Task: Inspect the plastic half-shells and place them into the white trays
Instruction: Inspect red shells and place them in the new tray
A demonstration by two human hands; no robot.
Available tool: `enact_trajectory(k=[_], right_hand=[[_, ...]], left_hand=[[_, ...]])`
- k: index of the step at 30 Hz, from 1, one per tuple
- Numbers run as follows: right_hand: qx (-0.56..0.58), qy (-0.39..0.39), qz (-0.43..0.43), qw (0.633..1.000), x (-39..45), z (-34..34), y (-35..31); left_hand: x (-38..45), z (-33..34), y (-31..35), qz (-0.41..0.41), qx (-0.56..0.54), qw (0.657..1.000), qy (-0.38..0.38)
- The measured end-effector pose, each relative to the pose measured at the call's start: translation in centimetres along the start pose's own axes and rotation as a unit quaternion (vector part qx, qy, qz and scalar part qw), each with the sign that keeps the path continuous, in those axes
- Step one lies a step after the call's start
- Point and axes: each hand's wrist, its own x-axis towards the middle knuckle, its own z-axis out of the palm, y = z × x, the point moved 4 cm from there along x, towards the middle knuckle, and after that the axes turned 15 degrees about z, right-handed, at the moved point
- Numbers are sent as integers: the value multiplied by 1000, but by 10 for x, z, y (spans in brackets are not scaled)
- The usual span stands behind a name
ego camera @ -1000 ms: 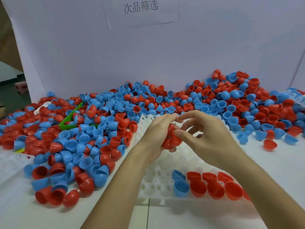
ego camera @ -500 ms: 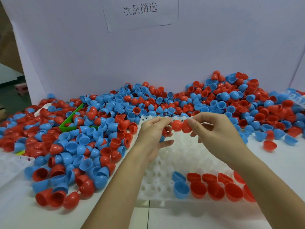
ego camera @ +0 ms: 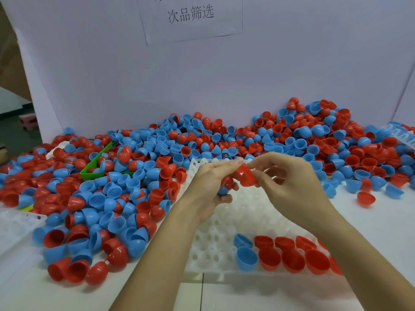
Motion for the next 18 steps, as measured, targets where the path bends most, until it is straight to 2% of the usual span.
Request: enact_trajectory(k=[6, 8, 11, 14, 18], right_hand=[[-91, 17, -27, 995, -1, 3, 3], [-119, 28, -34, 992, -1, 4, 1], [-126, 12, -30, 991, -5, 5, -4], [-134, -80, -35, 987, -15, 12, -17], [-191, -172, -34, 966, -32, 26, -33]], left_hand=[[-2, 2, 2, 33, 29, 995, -84], [-1, 1, 2, 43, 24, 996, -76], [2, -10, 3, 49, 10, 998, 40], [5, -25, 1, 34, 7, 984, 173], [5, -31, -1, 19, 10, 976, 216]])
